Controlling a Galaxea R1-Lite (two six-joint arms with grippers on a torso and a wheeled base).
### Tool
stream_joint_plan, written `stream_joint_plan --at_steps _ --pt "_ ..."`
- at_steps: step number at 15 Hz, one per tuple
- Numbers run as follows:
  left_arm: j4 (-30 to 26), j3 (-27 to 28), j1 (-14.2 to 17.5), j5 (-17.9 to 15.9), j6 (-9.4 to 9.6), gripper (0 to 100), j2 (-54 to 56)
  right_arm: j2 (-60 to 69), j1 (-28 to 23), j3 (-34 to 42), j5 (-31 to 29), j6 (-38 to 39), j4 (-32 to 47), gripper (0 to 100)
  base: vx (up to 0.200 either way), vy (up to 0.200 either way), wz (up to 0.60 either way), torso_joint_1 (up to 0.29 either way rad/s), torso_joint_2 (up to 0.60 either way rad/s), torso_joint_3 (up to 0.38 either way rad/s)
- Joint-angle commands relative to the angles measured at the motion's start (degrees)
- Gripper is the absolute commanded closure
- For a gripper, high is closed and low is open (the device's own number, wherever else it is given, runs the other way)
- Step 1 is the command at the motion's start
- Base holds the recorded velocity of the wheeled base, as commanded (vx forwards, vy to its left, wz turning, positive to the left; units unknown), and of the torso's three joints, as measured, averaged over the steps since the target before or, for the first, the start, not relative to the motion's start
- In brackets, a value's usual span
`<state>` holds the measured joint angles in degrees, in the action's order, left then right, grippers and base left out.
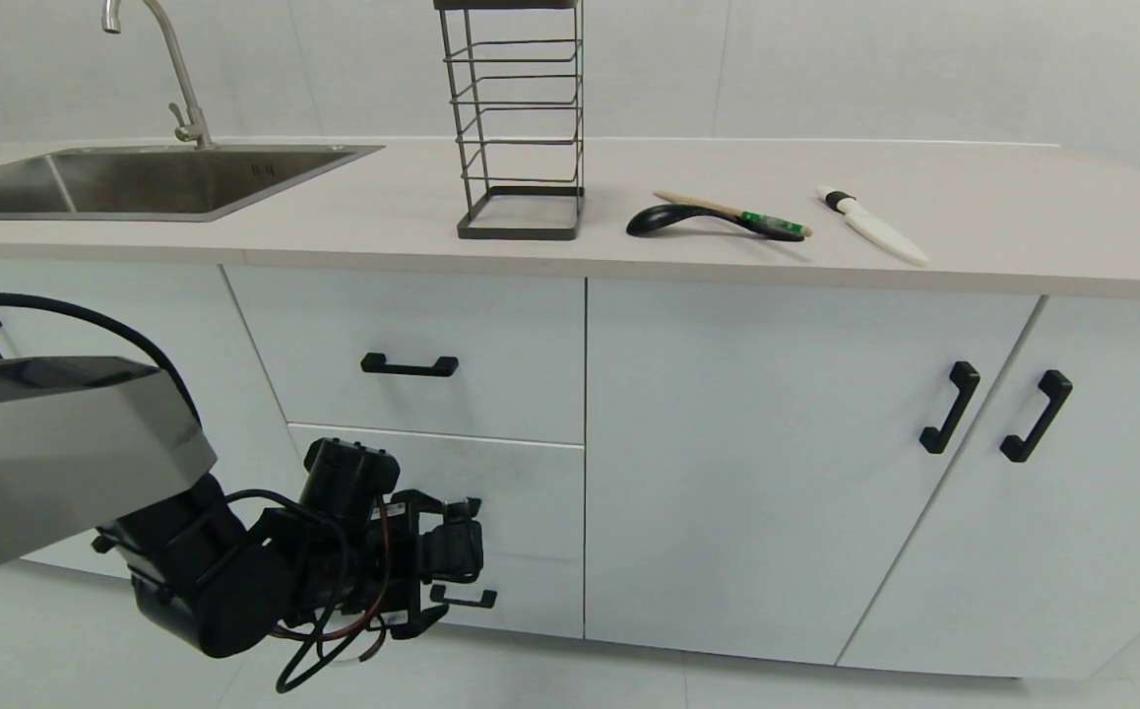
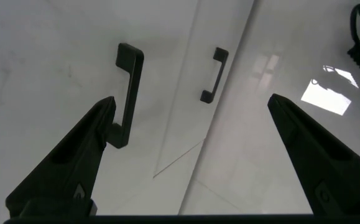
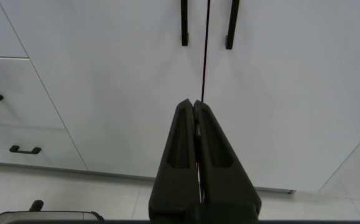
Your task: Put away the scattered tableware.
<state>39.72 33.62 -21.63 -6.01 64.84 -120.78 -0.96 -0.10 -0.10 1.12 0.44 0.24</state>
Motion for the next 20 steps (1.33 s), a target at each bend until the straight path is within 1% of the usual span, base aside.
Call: stream_joint_plan --at_steps 1,2,5,8,9,13,15,20 --pt "1.5 0.4 0.1 0.0 -0.07 0 -3.3 -0.1 0.0 0.0 0.0 0.0 0.0 100 0.000 0.000 0.00 0.000 0.00 0.000" --pt "2.4 1.5 0.3 0.3 -0.07 0 -4.6 -0.1 0.0 0.0 0.0 0.0 0.0 100 0.000 0.000 0.00 0.000 0.00 0.000" --pt "2.5 4.4 0.3 0.3 -0.15 0 -6.7 -0.1 0.0 0.0 0.0 0.0 0.0 100 0.000 0.000 0.00 0.000 0.00 0.000" --pt "2.5 5.1 0.8 0.3 -0.15 0 -7.6 -0.1 0.0 0.0 0.0 0.0 0.0 100 0.000 0.000 0.00 0.000 0.00 0.000" --pt "2.5 5.3 1.4 0.3 -0.15 0 -8.2 -0.1 0.0 0.0 0.0 0.0 0.0 100 0.000 0.000 0.00 0.000 0.00 0.000" --pt "2.6 8.4 1.9 0.3 -0.15 0 -11.0 -0.1 0.0 0.0 0.0 0.0 0.0 100 0.000 0.000 0.00 0.000 0.00 0.000" --pt "2.8 8.7 1.9 0.3 -0.15 0 -11.8 -0.1 0.0 0.0 0.0 0.0 0.0 100 0.000 0.000 0.00 0.000 0.00 0.000" --pt "3.0 10.9 3.4 0.3 -0.07 0 -13.5 -0.1 0.0 0.0 0.0 0.0 0.0 100 0.000 0.000 0.00 0.000 0.00 0.000"
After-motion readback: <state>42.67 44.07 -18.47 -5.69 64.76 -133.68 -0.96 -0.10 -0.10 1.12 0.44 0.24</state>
